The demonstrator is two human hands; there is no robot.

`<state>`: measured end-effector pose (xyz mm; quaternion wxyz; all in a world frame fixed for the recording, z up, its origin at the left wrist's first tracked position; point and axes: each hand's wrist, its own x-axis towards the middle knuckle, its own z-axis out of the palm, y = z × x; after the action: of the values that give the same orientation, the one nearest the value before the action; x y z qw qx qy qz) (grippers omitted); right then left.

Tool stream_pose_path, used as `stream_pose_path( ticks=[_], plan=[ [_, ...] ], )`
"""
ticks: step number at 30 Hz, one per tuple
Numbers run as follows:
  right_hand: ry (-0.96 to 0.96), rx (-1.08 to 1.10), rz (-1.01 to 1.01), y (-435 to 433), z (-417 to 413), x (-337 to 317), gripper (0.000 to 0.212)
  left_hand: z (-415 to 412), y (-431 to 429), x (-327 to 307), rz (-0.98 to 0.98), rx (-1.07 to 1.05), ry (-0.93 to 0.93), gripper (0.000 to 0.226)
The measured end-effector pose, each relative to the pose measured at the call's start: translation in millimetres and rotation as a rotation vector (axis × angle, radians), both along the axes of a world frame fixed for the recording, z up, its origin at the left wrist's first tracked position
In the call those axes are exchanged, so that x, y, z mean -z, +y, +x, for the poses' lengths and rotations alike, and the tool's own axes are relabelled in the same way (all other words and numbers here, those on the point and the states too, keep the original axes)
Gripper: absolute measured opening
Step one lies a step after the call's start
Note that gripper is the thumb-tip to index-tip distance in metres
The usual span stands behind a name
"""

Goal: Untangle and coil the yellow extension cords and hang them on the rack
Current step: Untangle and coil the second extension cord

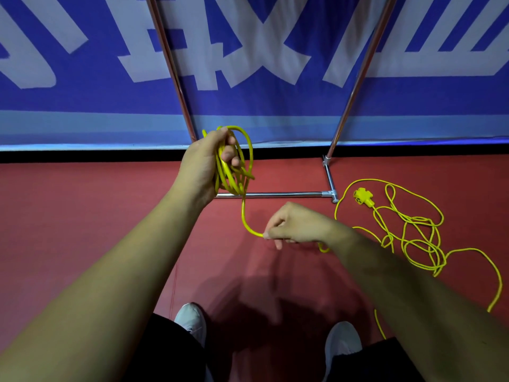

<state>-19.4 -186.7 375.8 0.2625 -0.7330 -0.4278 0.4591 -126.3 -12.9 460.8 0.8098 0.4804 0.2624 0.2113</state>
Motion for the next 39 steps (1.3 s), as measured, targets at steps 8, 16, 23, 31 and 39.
stream_pose_path(
  ticks=[8, 16, 23, 31, 39],
  plan=[
    [0.035, -0.073, 0.075, 4, -2, -37, 0.013, 2, -4, 10, 0.311, -0.047, 0.200, 0.031],
    [0.117, -0.025, 0.238, -1, 3, -65, 0.014, 3, -24, 22, 0.863, 0.510, 0.523, 0.031],
    [-0.027, 0.163, 0.362, -2, 11, -71, 0.040, 1, -25, 23, 0.594, 0.712, 0.456, 0.046],
    [-0.143, 0.244, 0.429, -3, 26, -67, 0.035, 2, -21, 23, 0.438, 0.897, 0.308, 0.047],
    [-0.146, 0.217, 0.434, -12, 49, -54, 0.006, -1, -12, 22, 0.101, 0.765, 0.263, 0.020]
  ],
)
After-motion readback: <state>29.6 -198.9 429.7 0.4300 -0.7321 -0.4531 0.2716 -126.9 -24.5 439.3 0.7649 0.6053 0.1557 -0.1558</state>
